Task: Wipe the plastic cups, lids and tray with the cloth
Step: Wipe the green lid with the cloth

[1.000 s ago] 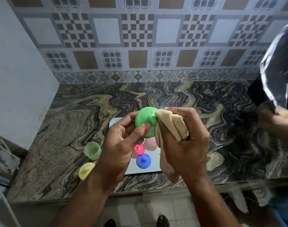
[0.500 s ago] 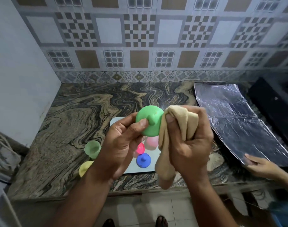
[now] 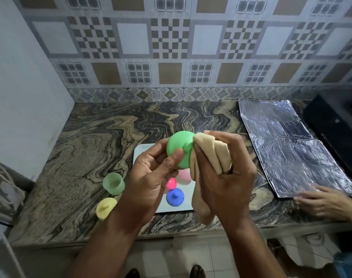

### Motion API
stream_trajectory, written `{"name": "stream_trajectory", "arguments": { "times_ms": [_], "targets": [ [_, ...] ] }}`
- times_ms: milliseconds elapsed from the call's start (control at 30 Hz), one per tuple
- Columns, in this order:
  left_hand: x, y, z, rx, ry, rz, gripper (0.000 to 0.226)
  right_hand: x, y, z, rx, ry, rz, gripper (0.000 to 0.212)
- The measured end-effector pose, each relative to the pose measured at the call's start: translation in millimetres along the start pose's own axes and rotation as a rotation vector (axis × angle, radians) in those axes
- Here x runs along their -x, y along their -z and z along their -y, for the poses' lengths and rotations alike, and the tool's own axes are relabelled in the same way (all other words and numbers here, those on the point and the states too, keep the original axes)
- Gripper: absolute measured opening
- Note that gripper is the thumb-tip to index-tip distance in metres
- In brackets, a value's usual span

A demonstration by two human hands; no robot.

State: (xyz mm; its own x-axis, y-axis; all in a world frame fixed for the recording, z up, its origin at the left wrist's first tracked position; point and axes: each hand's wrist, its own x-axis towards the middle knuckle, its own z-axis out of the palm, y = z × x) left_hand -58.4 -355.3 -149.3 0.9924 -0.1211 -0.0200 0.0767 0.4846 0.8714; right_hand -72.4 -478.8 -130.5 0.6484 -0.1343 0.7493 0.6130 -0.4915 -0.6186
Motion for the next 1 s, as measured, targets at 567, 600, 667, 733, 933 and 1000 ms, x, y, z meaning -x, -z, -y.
{"name": "stream_trajectory", "arguments": {
  "times_ms": [567,600,667,733,933,1000],
  "targets": [
    [-14,14,-13,-0.116,0.071,0.181,0.050,-28,23,-37,-0.401,-0.387,-0.014,0.019],
    [-15,13,-13,-0.083,0.086,0.171,0.052,-22,21,-35,-0.389,-0.385,0.013,0.020],
    [-15,10,-8,-0.040,0.107,0.130,0.040,-14,16,-30,-0.363,-0.393,0.004,0.016],
    [-12,1,-6,0.008,0.130,0.067,0.020,-9,12,-29,-0.314,-0.398,-0.069,0.017],
    [-2,-11,2,0.050,0.101,0.044,0.026,-6,9,-33,-0.193,-0.353,-0.143,0.019],
    [-4,-7,3,0.023,0.093,0.042,0.025,-6,13,-34,-0.163,-0.282,-0.090,0.019]
  ]
}}
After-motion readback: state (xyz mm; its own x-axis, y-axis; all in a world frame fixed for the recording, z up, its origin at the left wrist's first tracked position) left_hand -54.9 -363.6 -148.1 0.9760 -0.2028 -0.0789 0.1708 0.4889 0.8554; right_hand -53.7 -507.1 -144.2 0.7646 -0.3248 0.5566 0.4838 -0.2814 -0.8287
